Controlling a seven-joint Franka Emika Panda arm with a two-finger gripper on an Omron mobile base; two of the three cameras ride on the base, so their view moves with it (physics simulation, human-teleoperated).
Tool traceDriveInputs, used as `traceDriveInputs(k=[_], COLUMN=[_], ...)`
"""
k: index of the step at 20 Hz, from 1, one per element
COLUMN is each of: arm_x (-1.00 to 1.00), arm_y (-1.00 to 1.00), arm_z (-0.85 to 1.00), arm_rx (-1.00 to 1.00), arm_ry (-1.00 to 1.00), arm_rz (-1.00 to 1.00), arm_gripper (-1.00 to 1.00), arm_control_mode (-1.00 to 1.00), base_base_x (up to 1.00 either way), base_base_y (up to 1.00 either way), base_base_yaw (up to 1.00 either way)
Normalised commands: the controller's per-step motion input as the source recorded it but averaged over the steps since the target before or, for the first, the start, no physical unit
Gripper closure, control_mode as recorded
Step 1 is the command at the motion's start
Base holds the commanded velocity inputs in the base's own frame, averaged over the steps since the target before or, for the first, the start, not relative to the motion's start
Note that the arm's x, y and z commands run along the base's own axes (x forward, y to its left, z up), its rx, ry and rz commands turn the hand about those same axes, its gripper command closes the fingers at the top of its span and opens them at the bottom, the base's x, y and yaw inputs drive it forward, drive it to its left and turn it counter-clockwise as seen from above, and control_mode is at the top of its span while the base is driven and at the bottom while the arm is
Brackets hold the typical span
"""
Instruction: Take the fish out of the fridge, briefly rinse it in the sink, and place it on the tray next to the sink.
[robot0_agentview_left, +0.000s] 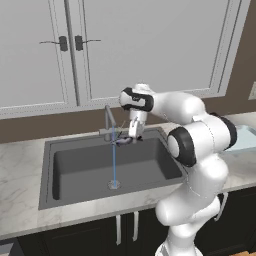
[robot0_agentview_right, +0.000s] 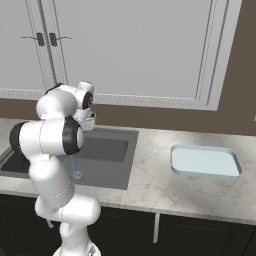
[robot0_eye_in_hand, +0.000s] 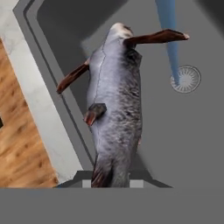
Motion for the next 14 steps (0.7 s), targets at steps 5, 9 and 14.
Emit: traceDriveInputs(k=[5,9,14], arm_x=[-1.0,-0.95,-0.2], arm_y=[-0.01,-0.44,-1.0], arm_z=[0.54,0.67,0.63], arm_rx=[-0.35,-0.46,0.01], arm_ry=[-0.45,-0.38,-0.24], arm_rz=[-0.02,-0.01,-0.11], arm_gripper=[1.0,1.0,1.0], arm_control_mode=[-1.0,-1.0,-1.0], base_base_x=[0.0,0.0,0.0], base_base_y=[0.0,0.0,0.0], base_base_yaw=[0.0,0.0,0.0])
